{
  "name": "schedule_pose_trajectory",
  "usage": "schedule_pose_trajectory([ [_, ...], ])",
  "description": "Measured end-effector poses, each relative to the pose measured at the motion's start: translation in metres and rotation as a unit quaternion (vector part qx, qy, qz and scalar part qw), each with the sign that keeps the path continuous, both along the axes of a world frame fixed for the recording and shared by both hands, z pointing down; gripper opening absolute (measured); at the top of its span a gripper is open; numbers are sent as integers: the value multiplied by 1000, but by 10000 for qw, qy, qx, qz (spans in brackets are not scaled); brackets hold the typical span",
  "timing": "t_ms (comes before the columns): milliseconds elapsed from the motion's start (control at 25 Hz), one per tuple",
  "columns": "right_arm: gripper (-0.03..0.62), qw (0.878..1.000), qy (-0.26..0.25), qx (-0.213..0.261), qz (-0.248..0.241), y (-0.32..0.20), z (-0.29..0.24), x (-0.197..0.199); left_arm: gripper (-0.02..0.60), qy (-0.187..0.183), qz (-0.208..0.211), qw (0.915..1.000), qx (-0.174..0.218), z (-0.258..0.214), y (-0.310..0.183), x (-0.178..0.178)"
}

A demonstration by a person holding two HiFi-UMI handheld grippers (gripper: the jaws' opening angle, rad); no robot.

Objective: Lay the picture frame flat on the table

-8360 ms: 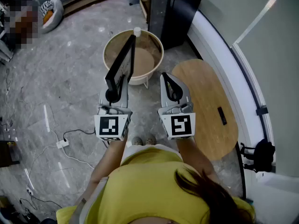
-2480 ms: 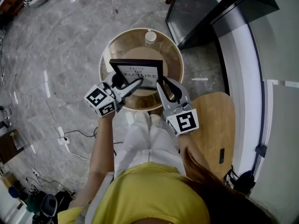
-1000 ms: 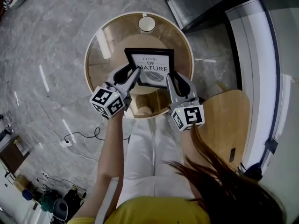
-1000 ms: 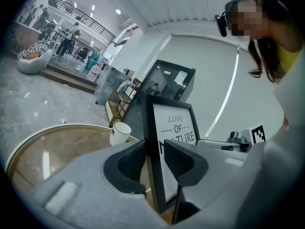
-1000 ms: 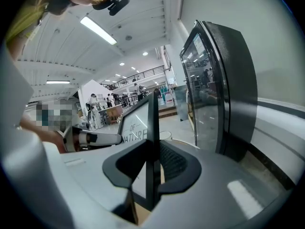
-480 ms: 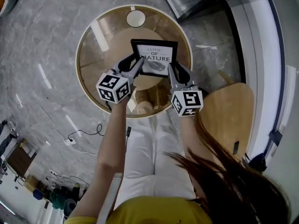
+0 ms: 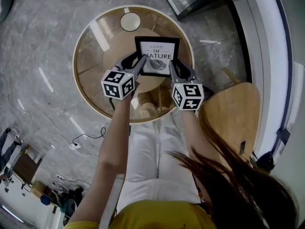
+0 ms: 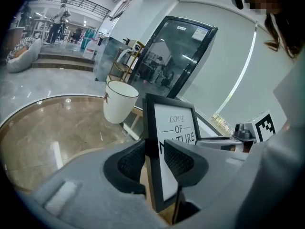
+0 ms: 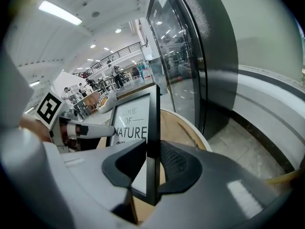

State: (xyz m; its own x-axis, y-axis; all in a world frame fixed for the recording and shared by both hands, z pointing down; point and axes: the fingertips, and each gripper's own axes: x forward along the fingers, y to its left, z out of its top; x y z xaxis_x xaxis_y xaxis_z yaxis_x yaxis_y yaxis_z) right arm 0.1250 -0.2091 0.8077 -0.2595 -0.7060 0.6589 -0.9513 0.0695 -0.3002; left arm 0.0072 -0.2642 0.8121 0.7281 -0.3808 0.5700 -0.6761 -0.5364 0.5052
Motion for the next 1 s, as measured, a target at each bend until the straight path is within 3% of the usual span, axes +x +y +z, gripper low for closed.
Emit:
schedule_pose_trajectory([
  [400,91,9980,165,-617,42,-10,37,11,123,-129,1,9994,-326,31,-10,11],
  [920,94,9939,314,-1059,-51,-9,57,18,140,-356,-46,9963,-785,57,-2,16],
  [1000,119,9938,303,-1065,1,-11,55,18,146,-414,-74,9960,-789,58,-1,15],
])
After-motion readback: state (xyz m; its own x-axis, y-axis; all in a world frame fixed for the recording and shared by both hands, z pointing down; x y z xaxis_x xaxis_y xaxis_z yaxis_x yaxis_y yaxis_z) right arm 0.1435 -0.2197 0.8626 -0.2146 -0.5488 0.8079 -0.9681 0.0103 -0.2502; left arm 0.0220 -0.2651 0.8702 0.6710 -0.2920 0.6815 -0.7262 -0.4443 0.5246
